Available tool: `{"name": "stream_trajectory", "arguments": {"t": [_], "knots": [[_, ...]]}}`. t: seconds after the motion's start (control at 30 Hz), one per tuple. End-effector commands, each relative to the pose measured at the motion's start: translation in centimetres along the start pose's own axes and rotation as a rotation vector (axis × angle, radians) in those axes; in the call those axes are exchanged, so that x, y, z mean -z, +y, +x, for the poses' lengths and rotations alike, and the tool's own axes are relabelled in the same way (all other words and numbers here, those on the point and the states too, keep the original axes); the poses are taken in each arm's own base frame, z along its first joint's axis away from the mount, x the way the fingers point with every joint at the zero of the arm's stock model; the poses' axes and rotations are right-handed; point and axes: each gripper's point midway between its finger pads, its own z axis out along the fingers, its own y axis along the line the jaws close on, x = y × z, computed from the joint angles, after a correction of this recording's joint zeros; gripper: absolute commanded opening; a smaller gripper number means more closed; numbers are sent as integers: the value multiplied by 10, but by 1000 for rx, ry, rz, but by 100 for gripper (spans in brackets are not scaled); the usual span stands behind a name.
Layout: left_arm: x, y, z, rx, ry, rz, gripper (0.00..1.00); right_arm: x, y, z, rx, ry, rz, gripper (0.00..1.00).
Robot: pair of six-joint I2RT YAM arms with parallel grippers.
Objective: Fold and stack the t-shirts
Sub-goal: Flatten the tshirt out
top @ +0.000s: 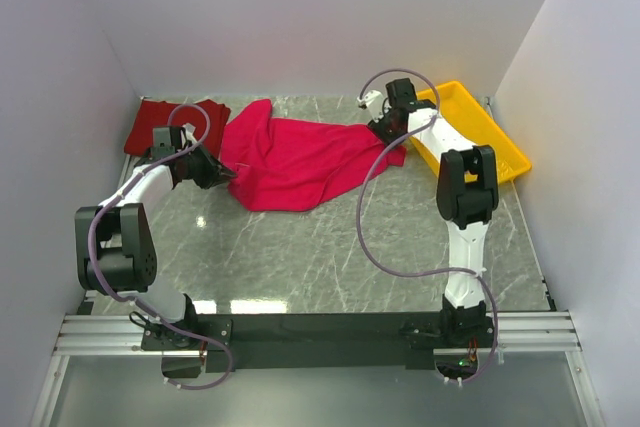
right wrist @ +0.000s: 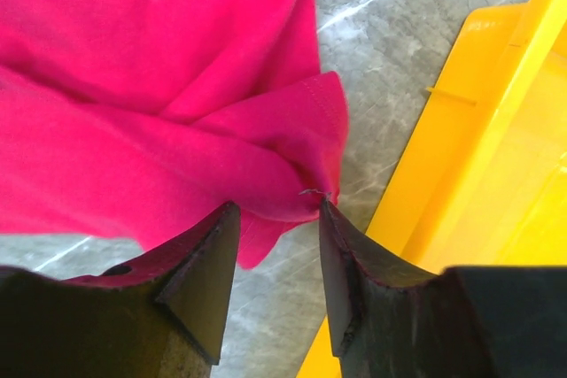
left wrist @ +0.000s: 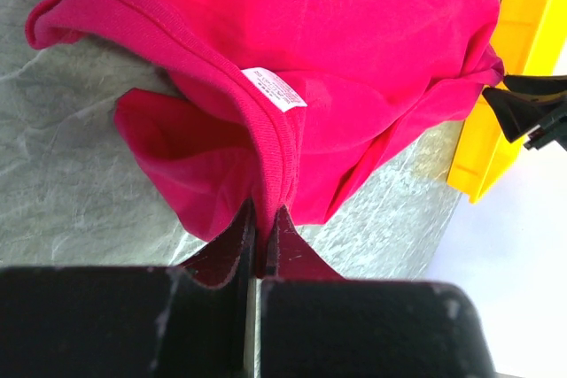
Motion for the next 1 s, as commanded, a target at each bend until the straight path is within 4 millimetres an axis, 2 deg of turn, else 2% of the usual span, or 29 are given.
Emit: {"name": "stream_trajectory", "arguments": {"t": [0.0,0.03,0.13,0.17,0.27,0.3,0.37,0.4,0.47,0.53,0.57,0.6,0.63,0.7,0.73,0.77,0.8,0.83,0.97], "knots": [[6,-18,-9,-28,-23,56,1,-3,-17,-14,29,-24,66,46],[6,-17,-8,-28,-19,56,1,-3,-17,-14,32,-23,70,44],[6,-16,-8,-27,-20,52,1,0,-20,-16,26,-37,85,29],[6,-16,-8,-31,-20,51,1,1,-20,-16,23,-41,87,17],[9,-19,-10,-43,-28,49,1,11,-22,-19,11,-71,99,4],[12,-22,-12,-52,-37,55,1,15,-22,-16,3,-74,94,3],[17,-23,-12,-58,-42,46,1,36,-24,-21,-22,-118,90,0],[19,-24,-11,-59,-45,43,1,44,-28,-18,-38,-126,87,0],[29,-29,-10,-56,-59,49,1,68,-23,-19,-52,-175,49,0],[39,-33,-5,-44,-76,56,1,94,-17,-7,-69,-195,4,0],[42,-34,-4,-35,-80,58,1,101,-12,-3,-65,-201,-23,0],[49,-36,1,-31,-85,62,1,104,8,7,-69,-199,-107,0],[53,-37,3,-19,-85,63,1,122,10,10,-65,-222,-115,0],[64,-43,9,7,-83,72,1,130,36,27,-72,-218,-205,0],[68,-43,12,21,-80,69,1,145,40,28,-65,-244,-204,0],[72,-44,13,37,-78,65,1,150,46,35,-67,-245,-219,0],[77,-45,14,46,-82,63,1,150,59,47,-80,-229,-258,0],[80,-42,19,68,-62,50,1,162,62,49,-78,-248,-252,0],[89,-31,28,122,-28,25,1,178,75,73,-110,-253,-270,0]]}}
